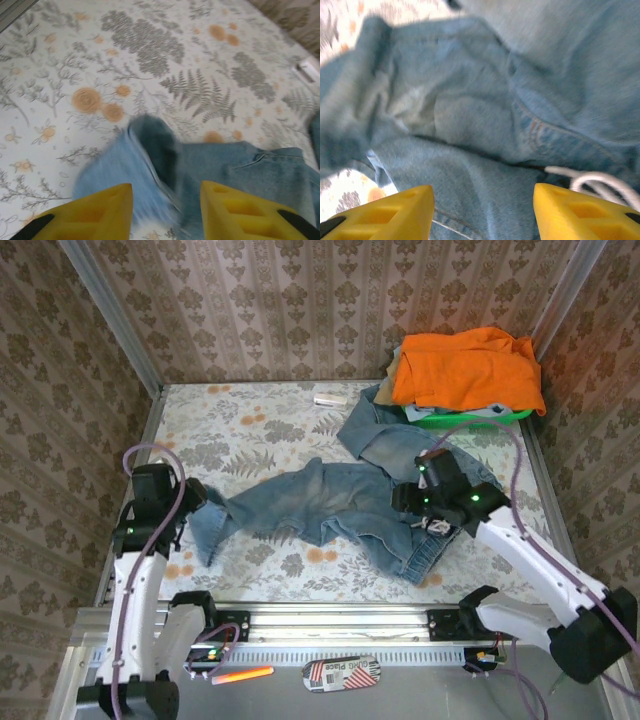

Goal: Fold and stack the trousers

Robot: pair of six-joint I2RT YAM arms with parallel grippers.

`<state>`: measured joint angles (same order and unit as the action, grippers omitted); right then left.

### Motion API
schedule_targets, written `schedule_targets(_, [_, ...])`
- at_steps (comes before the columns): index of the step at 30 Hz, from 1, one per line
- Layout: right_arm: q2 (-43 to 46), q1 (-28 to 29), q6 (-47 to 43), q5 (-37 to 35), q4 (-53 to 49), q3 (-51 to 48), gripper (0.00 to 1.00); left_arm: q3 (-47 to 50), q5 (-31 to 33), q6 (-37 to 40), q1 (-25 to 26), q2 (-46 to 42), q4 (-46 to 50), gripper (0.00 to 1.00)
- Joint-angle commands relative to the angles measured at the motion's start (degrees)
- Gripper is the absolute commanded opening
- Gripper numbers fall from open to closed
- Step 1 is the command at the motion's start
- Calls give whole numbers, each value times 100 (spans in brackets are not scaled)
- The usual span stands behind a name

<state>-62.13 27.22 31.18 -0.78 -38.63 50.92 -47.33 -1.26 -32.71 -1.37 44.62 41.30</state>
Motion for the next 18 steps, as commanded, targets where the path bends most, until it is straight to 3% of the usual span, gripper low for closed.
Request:
schedule_targets(1, [-271, 278, 207, 5, 368, -64, 58, -421, 115, 155, -377, 151, -101, 40])
schedule_targets(4, [-443, 477, 240, 84, 462, -83, 60, -777, -489, -85, -518, 504, -323, 39])
schedule_targets(6, [-476, 638, 284, 143, 511, -146, 61, -774, -716, -170, -117, 692, -328, 42])
schedule_targets(11, [-438, 1029, 402, 281, 512, -420, 61, -37, 183, -641, 2041, 709, -376, 58])
schedule_targets(13, [-465, 1215, 461, 339, 495, -489, 61, 276, 492, -825, 2567, 794, -414, 60])
schedule_targets(15, [-475, 1377, 450, 302, 365, -504, 62, 609, 526, -921, 2661, 809, -501, 64])
schedule_targets(18, [-467, 1432, 514, 305, 330, -649, 62, 998, 479, -965, 2626, 735, -737, 78])
